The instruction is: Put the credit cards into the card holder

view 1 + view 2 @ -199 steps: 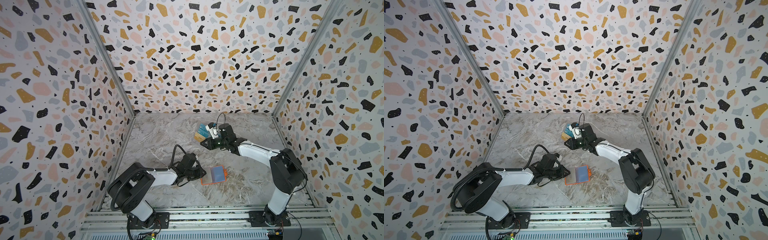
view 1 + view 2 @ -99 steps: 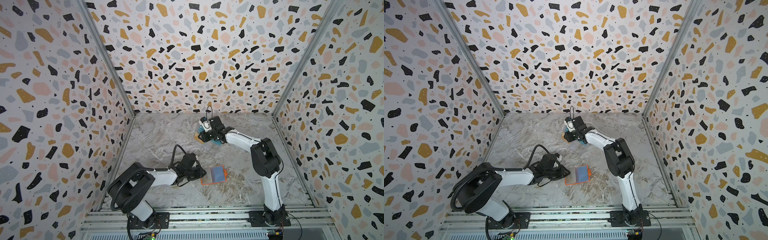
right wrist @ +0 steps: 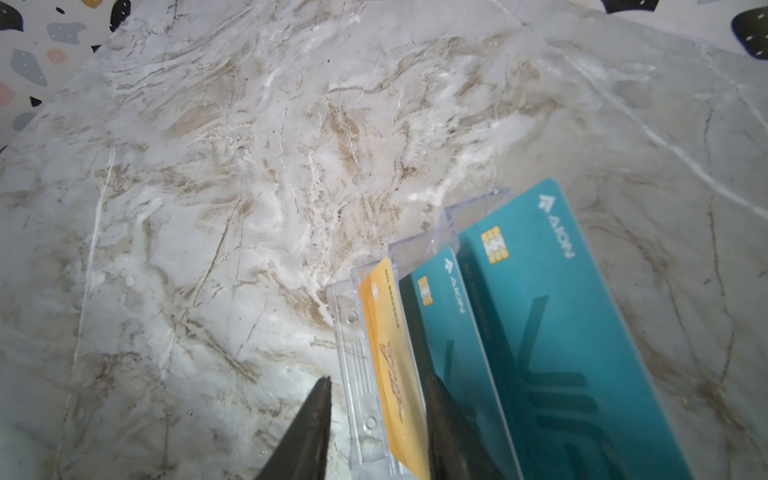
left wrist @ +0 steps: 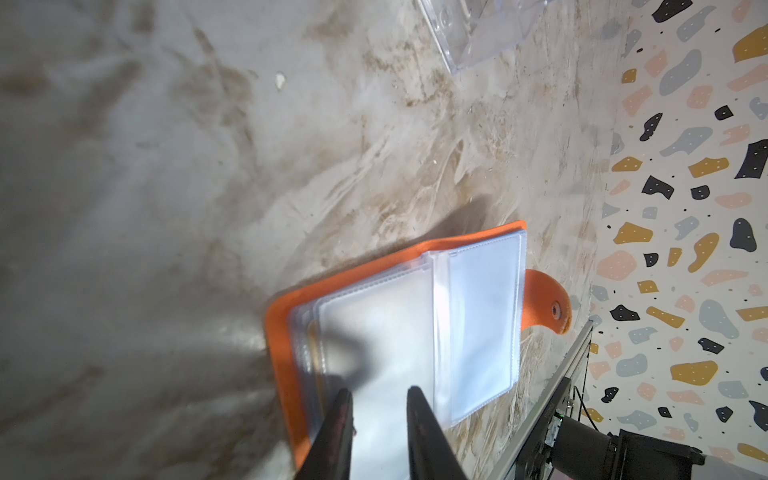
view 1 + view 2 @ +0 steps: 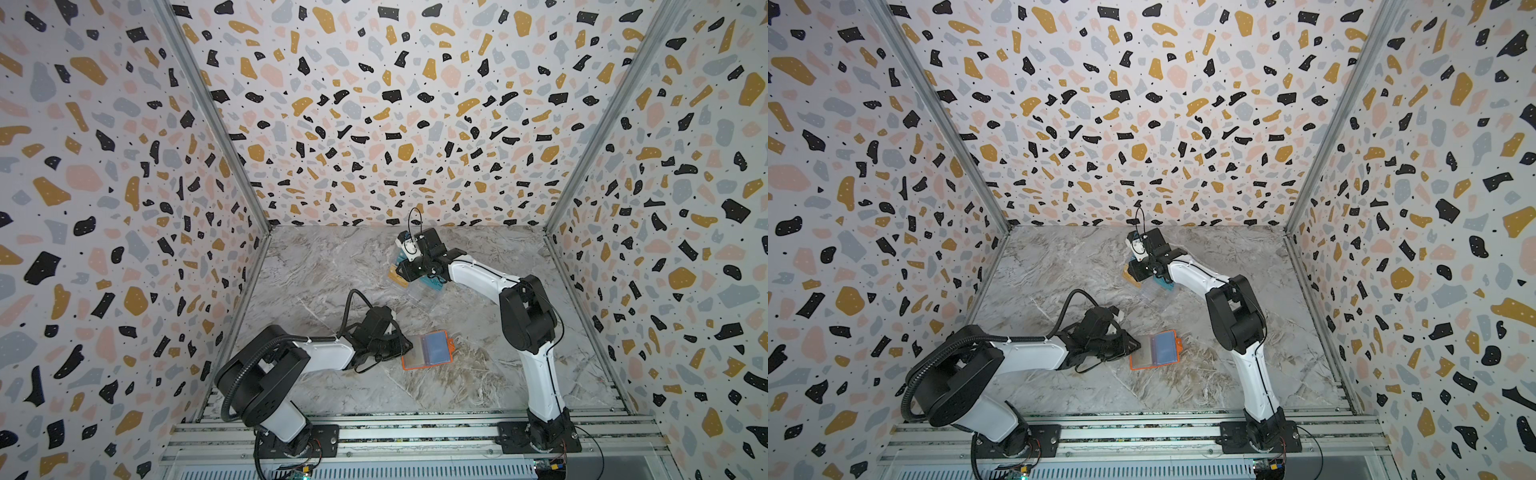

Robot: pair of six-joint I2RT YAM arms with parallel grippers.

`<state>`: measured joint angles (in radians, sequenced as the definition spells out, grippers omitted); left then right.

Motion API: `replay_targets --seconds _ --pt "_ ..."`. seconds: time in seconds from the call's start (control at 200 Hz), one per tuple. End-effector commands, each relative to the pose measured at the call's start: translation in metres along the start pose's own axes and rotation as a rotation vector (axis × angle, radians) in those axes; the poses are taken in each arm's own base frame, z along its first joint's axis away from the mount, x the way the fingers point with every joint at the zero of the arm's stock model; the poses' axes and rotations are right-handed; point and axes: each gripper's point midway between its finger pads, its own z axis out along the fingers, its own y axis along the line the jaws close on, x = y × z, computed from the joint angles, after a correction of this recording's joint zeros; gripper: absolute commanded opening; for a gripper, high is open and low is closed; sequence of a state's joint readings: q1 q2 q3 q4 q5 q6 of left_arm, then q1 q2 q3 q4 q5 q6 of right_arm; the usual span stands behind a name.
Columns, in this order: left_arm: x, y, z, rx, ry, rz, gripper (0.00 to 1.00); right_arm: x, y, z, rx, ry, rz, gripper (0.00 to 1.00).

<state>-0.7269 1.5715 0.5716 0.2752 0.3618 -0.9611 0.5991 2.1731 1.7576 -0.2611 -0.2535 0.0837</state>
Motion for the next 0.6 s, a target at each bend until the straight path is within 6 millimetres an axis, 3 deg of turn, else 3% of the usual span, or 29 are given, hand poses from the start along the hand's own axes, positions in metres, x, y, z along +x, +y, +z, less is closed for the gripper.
replay_targets --seconds 0.0,0.596 --pt "0.022 0.028 0.002 -0.086 0.068 -0.037 0.26 -0.017 -0.004 -0.006 0.022 -0.018 -0.03 0.4" --pt "0.022 0.028 0.001 -0.086 0.068 -0.037 0.27 0.005 -0.003 0.016 0.023 0.082 -0.063 0.4"
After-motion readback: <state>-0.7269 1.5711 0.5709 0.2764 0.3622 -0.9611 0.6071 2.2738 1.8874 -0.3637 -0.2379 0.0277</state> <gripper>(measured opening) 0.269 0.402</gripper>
